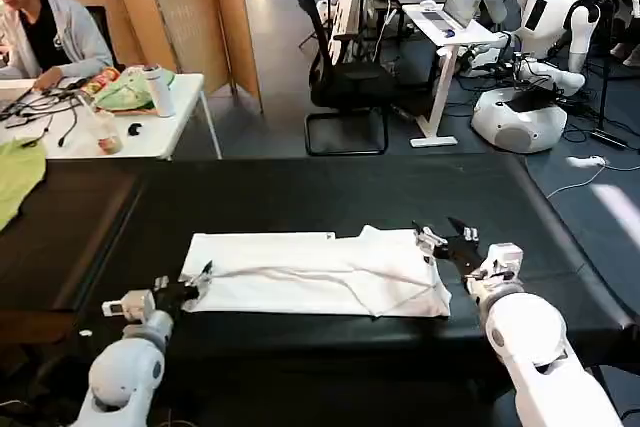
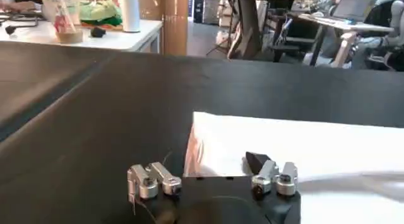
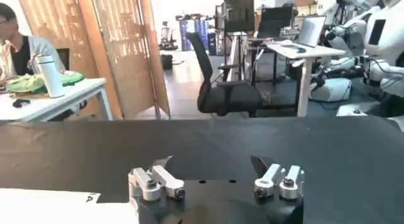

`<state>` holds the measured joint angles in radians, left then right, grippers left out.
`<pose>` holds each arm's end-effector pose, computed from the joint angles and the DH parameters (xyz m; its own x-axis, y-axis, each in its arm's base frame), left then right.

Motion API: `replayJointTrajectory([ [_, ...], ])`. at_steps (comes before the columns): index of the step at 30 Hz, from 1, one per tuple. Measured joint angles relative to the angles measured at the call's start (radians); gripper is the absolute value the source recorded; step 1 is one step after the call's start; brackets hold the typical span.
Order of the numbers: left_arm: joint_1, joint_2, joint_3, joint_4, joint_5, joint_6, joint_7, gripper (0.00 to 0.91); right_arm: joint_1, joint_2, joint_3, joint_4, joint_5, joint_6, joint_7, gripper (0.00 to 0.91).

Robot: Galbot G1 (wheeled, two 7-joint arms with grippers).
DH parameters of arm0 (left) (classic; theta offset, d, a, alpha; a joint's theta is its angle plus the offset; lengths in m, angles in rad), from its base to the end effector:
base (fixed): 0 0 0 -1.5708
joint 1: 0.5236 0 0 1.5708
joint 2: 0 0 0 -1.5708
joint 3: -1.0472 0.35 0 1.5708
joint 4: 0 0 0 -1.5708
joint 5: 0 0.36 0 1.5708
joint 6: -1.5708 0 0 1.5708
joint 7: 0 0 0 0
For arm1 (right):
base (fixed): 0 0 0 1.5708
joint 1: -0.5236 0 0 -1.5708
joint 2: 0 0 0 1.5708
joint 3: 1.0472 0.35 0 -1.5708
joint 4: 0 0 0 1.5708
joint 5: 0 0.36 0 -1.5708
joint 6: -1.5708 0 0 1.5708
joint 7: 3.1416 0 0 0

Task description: Fold and organize the clothes.

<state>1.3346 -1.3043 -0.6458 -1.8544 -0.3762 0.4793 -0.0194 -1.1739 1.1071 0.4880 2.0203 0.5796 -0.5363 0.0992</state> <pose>0.2640 0.1063 -0.3172 -0.8956 -0.0144 0.4447 -0.0549 0.9954 -0.0782 0.2989 -0.0763 -0.2178 -0.9436 -0.1790 0.2784 -0.1638 0.9835 0.0771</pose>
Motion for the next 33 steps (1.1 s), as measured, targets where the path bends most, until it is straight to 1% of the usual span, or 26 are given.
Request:
replayJointTrajectory([
  [1,0.002,-0.001,-0.002,-0.001,-0.004,0.0,-0.001,0.234,-0.001,0.001,0.0,0.0,-0.002,0.001,0.0,0.878],
  [2,0.003,-0.002,-0.003,-0.002,-0.008,0.0,-0.002,0.176,-0.003,0.001,0.0,0.001,-0.003,0.001,0.0,0.878],
  [3,0.004,-0.002,-0.006,-0.002,-0.009,0.0,-0.002,0.146,-0.004,0.002,0.0,0.003,-0.004,0.002,-0.001,0.878],
  [4,0.005,-0.002,-0.009,-0.001,-0.015,0.0,-0.002,0.088,-0.005,0.002,0.001,0.006,-0.004,0.002,-0.001,0.878],
  [5,0.004,-0.002,-0.011,0.0,-0.02,0.0,-0.003,0.0,-0.007,0.003,0.002,0.008,-0.005,0.002,-0.001,0.878],
  [12,-0.002,0.011,-0.01,-0.01,-0.015,0.02,-0.001,0.0,-0.021,0.009,0.014,0.022,-0.019,0.003,-0.005,0.878],
  [17,0.006,0.033,-0.008,-0.024,0.047,0.031,0.008,0.0,-0.043,0.015,0.032,0.033,-0.024,0.004,-0.008,0.878],
  [20,0.022,0.06,-0.019,-0.041,0.122,0.009,0.015,0.0,-0.055,0.018,0.045,0.038,-0.024,0.006,-0.008,0.878],
  [24,0.06,0.135,-0.057,-0.055,0.211,-0.021,0.014,0.0,-0.069,0.031,0.061,0.042,-0.028,0.009,-0.007,0.878],
  [29,0.107,0.254,-0.133,-0.035,0.168,-0.044,0.013,0.0,-0.087,0.052,0.066,0.054,-0.048,0.01,-0.007,0.878],
  [33,0.114,0.337,-0.185,-0.007,0.17,-0.069,0.012,0.0,-0.107,0.068,0.075,0.072,-0.062,0.01,-0.007,0.878],
])
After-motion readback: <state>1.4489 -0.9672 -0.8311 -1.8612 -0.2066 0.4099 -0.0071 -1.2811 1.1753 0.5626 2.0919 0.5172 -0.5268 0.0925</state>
